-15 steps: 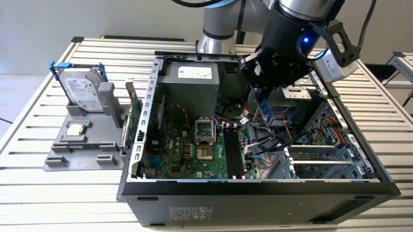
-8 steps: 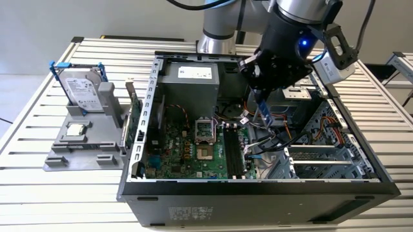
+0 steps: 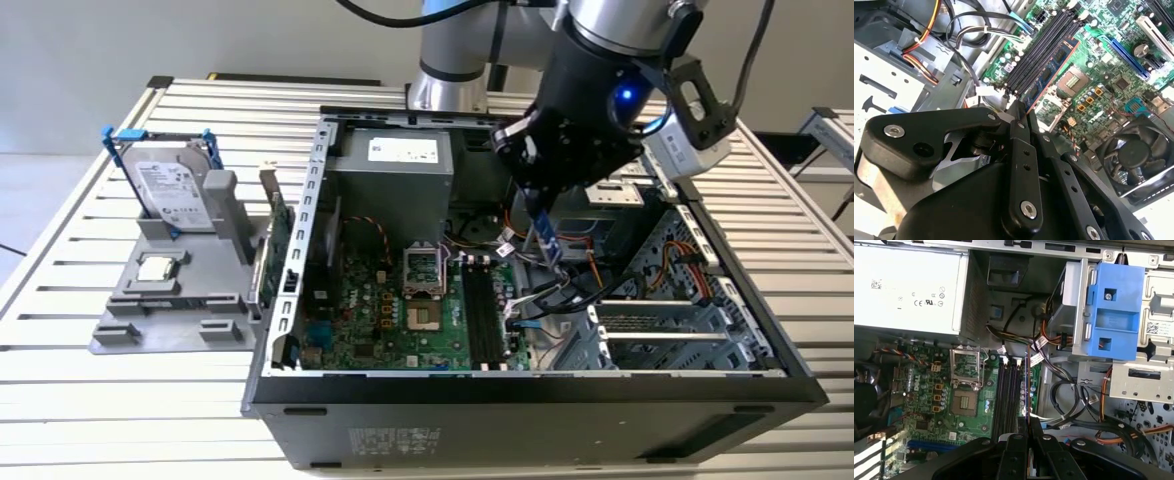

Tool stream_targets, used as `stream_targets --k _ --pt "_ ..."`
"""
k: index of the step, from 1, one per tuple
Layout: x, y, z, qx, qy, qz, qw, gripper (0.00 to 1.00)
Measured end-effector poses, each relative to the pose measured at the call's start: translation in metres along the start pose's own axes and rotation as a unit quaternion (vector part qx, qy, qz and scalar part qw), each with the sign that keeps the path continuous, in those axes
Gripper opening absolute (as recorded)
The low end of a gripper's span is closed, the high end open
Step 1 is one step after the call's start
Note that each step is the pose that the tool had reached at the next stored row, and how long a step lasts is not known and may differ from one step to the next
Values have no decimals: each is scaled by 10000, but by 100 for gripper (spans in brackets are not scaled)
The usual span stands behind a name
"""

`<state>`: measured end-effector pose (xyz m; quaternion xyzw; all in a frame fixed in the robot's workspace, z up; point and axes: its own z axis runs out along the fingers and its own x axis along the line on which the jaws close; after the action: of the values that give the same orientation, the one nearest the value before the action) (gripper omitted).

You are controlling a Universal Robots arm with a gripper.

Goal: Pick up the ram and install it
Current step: 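Insert the ram into the slot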

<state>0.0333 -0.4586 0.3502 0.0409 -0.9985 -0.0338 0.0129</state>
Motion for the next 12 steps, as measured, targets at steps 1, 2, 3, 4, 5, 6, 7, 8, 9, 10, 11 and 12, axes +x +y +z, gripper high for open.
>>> stream_targets --k 1,2,3,4,5,6,7,8,9,10,11,12 --pt "0 0 6 1 -4 -1 10000 0" --pt "-1 -1 11 4 -7 -1 10000 0" --pt "-1 -1 18 7 -11 -1 10000 0" --pt "-1 -2 24 12 -14 -1 10000 0" --pt "-1 -2 31 17 -18 -1 10000 0" --pt "-1 -2 38 23 -21 -1 10000 0" --pt "-1 -3 44 28 -24 -1 10000 0" --pt "-2 -3 50 35 -28 -2 10000 0" --pt "-2 -4 56 43 -32 -2 10000 0" --pt "-2 -4 63 51 -37 -2 10000 0" --pt "-2 -5 70 58 -41 -2 10000 0" --pt "-2 -5 76 64 -43 -2 10000 0"
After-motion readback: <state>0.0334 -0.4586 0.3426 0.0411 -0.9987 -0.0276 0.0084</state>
